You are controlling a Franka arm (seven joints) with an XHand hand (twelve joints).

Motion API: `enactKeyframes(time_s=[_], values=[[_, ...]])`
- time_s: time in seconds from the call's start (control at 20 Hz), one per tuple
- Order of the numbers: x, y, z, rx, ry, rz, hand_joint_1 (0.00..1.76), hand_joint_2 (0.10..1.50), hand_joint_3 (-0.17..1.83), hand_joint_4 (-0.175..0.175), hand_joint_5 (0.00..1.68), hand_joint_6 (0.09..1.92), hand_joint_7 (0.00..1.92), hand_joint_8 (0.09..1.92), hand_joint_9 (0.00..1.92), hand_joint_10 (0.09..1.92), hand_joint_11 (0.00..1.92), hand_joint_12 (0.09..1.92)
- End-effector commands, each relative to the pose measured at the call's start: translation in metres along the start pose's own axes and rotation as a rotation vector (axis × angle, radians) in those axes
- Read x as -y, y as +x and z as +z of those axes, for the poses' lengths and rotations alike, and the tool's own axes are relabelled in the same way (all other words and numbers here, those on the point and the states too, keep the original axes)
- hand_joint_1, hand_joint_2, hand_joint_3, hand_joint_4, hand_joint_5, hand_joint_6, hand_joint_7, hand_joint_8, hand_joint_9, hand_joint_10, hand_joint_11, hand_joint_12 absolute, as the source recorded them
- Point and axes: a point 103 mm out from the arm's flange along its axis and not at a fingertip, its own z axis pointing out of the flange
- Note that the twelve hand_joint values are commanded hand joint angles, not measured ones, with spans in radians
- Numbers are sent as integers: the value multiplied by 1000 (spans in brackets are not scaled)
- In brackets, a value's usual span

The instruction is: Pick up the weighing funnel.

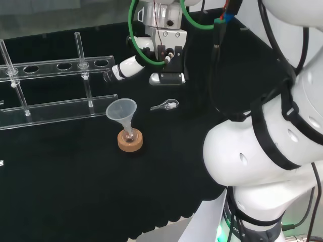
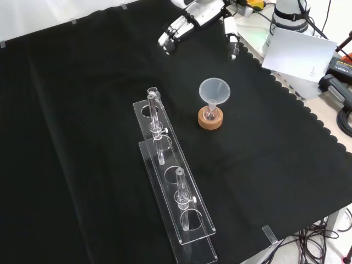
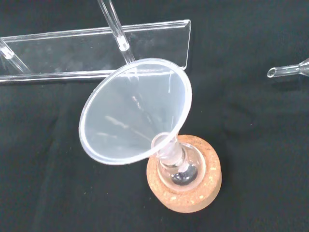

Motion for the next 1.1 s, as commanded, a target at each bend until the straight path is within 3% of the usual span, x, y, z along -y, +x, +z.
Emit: enactKeyframes(time_s=[0.05,0.35,0.65,0.95,1.1], values=[[-16,-20,-9,11,15,7,439,560,68,-6,0,87,0,87,0,87,0,87],[-24,-54,-43,42,-32,-25,446,569,67,-7,0,87,0,87,0,87,0,87],[-22,-67,-114,105,51,-50,452,574,65,-11,0,87,0,87,0,87,0,87],[3,-61,-177,79,140,-85,462,583,63,-19,0,87,0,87,0,87,0,87],[22,-64,-191,80,163,-64,469,587,60,-26,0,87,0,87,0,87,0,87]])
